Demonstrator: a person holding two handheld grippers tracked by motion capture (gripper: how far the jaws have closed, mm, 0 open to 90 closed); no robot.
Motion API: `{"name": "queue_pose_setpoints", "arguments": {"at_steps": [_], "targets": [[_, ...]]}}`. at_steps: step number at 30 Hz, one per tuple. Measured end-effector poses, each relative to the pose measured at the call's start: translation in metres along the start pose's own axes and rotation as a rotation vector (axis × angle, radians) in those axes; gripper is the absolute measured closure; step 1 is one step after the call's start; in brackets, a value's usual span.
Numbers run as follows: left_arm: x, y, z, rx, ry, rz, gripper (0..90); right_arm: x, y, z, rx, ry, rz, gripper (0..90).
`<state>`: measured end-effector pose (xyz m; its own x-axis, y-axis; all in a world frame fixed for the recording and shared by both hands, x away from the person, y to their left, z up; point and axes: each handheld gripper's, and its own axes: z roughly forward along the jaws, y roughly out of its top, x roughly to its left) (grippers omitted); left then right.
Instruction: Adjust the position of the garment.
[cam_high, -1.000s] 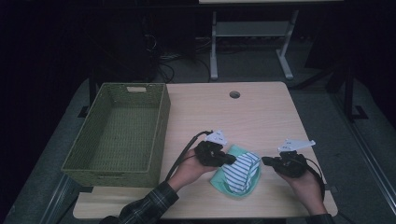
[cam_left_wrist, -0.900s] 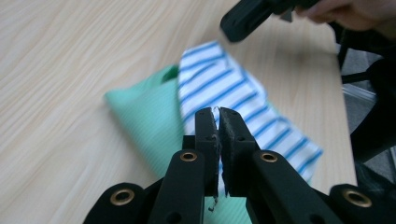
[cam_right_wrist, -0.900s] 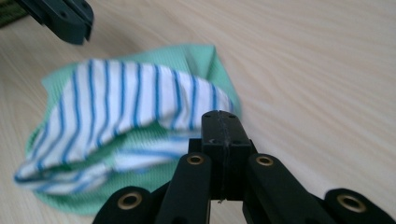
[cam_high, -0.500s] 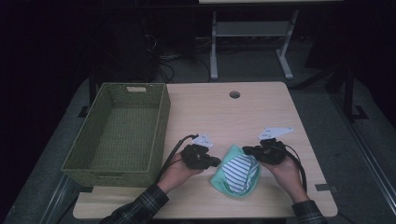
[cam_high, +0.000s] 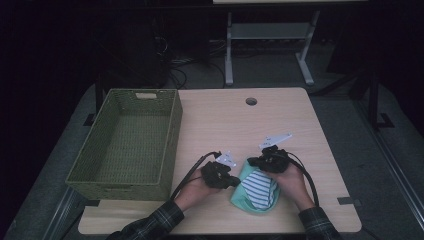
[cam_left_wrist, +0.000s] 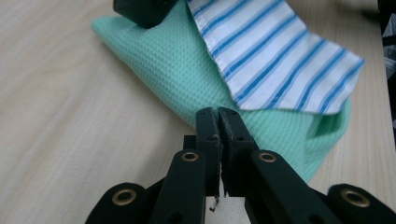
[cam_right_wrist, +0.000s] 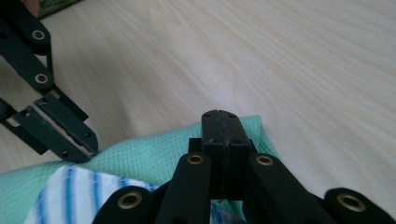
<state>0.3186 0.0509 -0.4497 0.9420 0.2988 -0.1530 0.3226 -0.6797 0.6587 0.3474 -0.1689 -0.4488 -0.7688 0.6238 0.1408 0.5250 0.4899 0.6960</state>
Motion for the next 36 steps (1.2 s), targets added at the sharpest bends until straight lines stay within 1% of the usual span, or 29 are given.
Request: {"name": "queue_pose_setpoints", "arguments": {"at_steps": [1, 2, 3, 5, 7, 9, 11, 14, 18, 21, 22, 23, 25, 31, 32, 34, 35, 36], "targets": [[-0.001, 0.001, -0.002, -0.006, 0.001, -0.002, 86.7, 0.000, -0.001, 0.001, 0.006, 0.000, 0.000, 89.8], [-0.001, 0.002, -0.005, -0.023, -0.001, -0.006, 86.7, -0.001, -0.003, 0.002, 0.012, 0.000, -0.007, 89.8], [-0.002, 0.004, -0.008, -0.038, -0.007, -0.013, 86.7, 0.000, -0.004, 0.003, 0.026, 0.000, -0.005, 89.8], [-0.004, 0.006, -0.014, -0.064, -0.023, -0.016, 86.7, 0.000, -0.005, 0.004, 0.025, -0.002, -0.001, 89.7], [-0.008, 0.007, -0.015, -0.077, -0.040, -0.013, 86.7, 0.001, -0.005, 0.005, 0.028, -0.002, 0.000, 89.8], [-0.011, 0.007, -0.011, -0.055, -0.048, -0.003, 86.7, 0.001, -0.006, 0.006, 0.031, -0.003, -0.009, 89.8], [-0.012, 0.006, -0.006, -0.038, -0.058, -0.003, 86.7, 0.002, -0.007, 0.007, 0.042, -0.006, -0.011, 89.8], [-0.012, 0.005, -0.002, -0.032, -0.063, -0.007, 87.0, 0.003, -0.008, 0.008, 0.043, -0.005, -0.017, 89.8], [-0.011, 0.003, 0.001, -0.013, -0.056, -0.004, 87.5, 0.003, -0.009, 0.009, 0.041, -0.006, -0.012, 89.8], [-0.013, 0.001, 0.008, 0.027, -0.034, 0.024, 88.5, 0.003, -0.010, 0.010, 0.042, -0.006, -0.014, 89.9], [-0.015, 0.000, 0.010, 0.035, -0.032, 0.031, 88.6, 0.003, -0.010, 0.010, 0.042, -0.005, -0.014, 89.9], [-0.015, 0.000, 0.011, 0.033, -0.036, 0.032, 88.7, 0.004, -0.010, 0.010, 0.042, -0.005, -0.008, 89.9], [-0.017, 0.001, 0.010, 0.039, -0.028, 0.037, 88.7, 0.004, -0.010, 0.010, 0.041, -0.005, -0.010, 89.9], [-0.015, 0.001, 0.012, 0.040, -0.029, 0.031, 89.4, 0.004, -0.010, 0.010, 0.044, -0.004, -0.008, 89.9], [-0.014, 0.001, 0.012, 0.041, -0.029, 0.038, 89.5, 0.003, -0.010, 0.010, 0.044, -0.004, -0.009, 89.9], [-0.013, 0.001, 0.012, 0.042, -0.028, 0.032, 89.5, 0.003, -0.009, 0.010, 0.044, -0.008, -0.008, 89.9], [-0.011, 0.001, 0.012, 0.042, -0.021, 0.034, 89.5, 0.002, -0.009, 0.010, 0.043, -0.013, -0.014, 89.9], [-0.009, 0.002, 0.012, 0.045, -0.011, 0.032, 89.6, 0.002, -0.009, 0.010, 0.048, -0.022, -0.009, 89.8]]}}
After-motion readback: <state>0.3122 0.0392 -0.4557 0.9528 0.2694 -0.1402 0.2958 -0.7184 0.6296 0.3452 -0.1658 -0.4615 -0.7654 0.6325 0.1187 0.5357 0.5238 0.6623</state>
